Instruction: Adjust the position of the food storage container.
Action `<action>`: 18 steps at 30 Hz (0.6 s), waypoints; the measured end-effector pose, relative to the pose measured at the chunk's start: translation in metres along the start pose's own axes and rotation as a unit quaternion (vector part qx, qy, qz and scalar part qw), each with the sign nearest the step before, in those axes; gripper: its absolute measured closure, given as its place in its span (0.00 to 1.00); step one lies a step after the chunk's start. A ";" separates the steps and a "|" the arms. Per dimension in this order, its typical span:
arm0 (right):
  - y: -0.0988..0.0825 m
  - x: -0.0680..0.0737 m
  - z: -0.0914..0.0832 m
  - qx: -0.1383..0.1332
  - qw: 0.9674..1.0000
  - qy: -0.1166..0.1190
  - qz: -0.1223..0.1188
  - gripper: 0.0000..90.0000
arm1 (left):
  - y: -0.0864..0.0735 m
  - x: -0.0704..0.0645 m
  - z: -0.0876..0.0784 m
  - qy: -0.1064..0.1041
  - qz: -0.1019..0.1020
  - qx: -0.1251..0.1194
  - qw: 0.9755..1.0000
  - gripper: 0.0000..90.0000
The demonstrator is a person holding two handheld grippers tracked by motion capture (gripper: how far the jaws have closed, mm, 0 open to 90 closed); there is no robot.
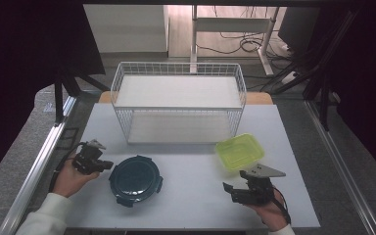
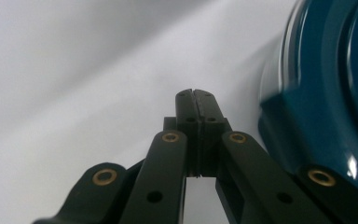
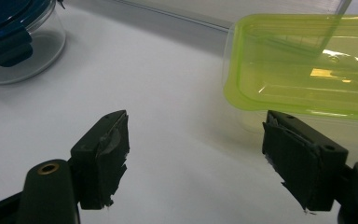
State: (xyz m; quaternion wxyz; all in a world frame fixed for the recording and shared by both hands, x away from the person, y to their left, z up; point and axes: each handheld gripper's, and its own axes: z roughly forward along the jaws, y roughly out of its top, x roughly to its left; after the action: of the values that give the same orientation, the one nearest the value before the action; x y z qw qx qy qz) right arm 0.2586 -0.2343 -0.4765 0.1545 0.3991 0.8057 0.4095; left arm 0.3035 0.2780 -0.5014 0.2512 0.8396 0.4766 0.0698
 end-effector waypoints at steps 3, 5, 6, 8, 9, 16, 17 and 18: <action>0.001 0.002 0.001 0.002 1.000 0.001 -0.003 0.25 | -0.007 -0.001 0.001 -0.011 -0.006 -0.001 1.000 1.00; 0.001 0.003 0.002 0.003 1.000 0.001 -0.003 0.25 | -0.012 -0.003 0.003 -0.014 -0.008 -0.002 1.000 1.00; 0.001 0.002 0.002 0.004 1.000 0.000 -0.003 0.25 | -0.014 -0.005 0.003 -0.016 -0.010 -0.007 1.000 1.00; 0.001 0.002 0.003 0.005 1.000 -0.001 -0.002 0.25 | -0.014 -0.005 0.003 -0.022 -0.011 -0.014 1.000 1.00; 0.001 0.002 0.003 0.006 1.000 -0.002 -0.002 0.25 | -0.014 -0.006 0.003 -0.026 -0.014 -0.020 0.999 1.00; 0.001 0.001 0.000 0.003 1.000 -0.004 0.001 0.25 | -0.009 -0.016 0.001 -0.025 0.010 -0.015 1.000 1.00; 0.001 0.001 0.000 0.003 1.000 -0.005 0.001 0.25 | -0.009 -0.016 0.001 -0.025 0.010 -0.015 1.000 1.00; 0.000 0.000 -0.001 0.003 1.000 -0.006 0.001 0.25 | -0.009 -0.015 0.001 -0.030 0.004 -0.017 0.999 1.00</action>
State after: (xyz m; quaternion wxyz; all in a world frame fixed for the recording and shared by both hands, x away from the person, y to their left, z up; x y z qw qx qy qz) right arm 0.2582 -0.2341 -0.4758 0.1575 0.4024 0.8057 0.4051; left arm 0.2885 0.2691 -0.5050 0.2792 0.8387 0.4645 0.0535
